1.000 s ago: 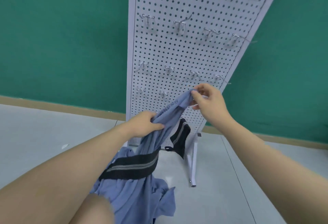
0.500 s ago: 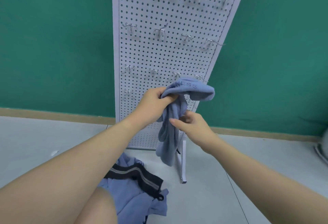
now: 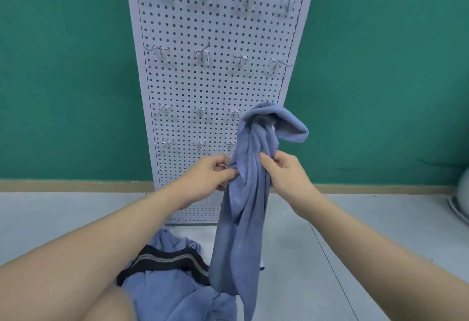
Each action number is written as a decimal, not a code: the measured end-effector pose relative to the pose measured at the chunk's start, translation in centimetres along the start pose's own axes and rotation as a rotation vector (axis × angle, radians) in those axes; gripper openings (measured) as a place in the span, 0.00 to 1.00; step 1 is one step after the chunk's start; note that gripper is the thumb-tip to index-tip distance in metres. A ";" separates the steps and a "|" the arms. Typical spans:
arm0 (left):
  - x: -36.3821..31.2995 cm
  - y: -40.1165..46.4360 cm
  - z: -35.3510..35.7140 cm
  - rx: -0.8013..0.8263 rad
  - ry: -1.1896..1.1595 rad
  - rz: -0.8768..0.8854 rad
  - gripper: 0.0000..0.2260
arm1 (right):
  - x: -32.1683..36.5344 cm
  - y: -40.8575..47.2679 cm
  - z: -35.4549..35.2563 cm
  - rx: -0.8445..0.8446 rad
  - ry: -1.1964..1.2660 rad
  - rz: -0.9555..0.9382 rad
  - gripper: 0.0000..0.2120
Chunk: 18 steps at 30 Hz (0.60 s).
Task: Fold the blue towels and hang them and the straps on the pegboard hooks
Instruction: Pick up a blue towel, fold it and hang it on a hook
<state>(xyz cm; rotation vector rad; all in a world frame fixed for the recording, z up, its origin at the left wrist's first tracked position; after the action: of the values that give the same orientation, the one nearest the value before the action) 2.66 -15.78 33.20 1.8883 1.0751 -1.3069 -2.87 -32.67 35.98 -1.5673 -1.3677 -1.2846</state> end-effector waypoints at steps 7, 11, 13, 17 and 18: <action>-1.0 0.4 -0.4 -0.173 -0.138 0.039 0.07 | -2.2 0.2 -2.3 -0.049 -0.038 0.065 0.16; -0.8 0.8 -0.2 -0.219 -0.151 0.050 0.07 | -2.5 0.4 -3.0 -0.079 -0.060 0.052 0.17; -0.9 0.9 -0.6 -0.300 -0.162 0.075 0.07 | -2.6 0.4 -3.5 -0.097 -0.059 0.039 0.16; -1.5 1.0 -2.2 -0.458 -0.196 0.113 0.11 | -3.1 0.6 -4.6 -0.135 -0.007 0.017 0.17; -1.4 1.1 -2.4 -0.464 -0.215 0.097 0.12 | -3.3 0.8 -4.8 -0.129 0.014 0.009 0.18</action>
<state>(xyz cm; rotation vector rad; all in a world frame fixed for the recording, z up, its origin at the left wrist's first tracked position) 4.48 -14.70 35.36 1.4045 1.0512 -1.0647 -3.10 -38.24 34.23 -1.6460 -1.2898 -1.3998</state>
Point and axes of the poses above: each hand's wrist, its own y-axis towards the middle knuckle, its own z-axis out of the palm, x = y × z, the point moved 6 cm from there along y, towards the middle knuckle, and after that the axes turned 4 degrees about y, right-handed, at the moved point
